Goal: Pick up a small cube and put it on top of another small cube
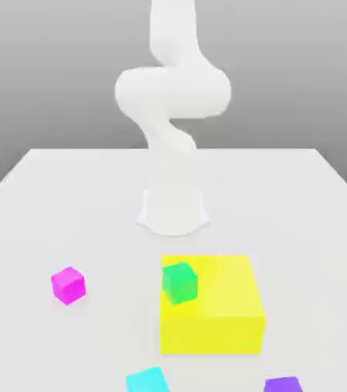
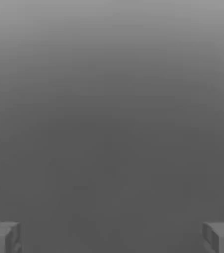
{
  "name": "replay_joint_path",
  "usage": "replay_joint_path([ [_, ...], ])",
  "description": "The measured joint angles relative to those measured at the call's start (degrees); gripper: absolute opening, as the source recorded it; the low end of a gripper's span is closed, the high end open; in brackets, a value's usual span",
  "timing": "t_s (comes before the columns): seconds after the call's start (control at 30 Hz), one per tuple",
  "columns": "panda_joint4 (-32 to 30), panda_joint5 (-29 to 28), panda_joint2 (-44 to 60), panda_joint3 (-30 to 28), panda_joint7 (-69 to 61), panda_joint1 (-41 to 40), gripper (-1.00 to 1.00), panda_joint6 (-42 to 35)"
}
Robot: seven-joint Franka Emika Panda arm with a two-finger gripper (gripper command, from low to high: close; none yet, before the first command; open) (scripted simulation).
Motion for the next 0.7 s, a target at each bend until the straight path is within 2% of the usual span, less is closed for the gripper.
replay_joint_path([
  [0.37, -0.4, 4.8, 23.2, -5.7, -12.6, 4.7, 0.00, 7.0],
  [0.7, -0.9, 8.0, 43.9, -6.9, -23.2, 5.1, 0.00, 13.3],
])
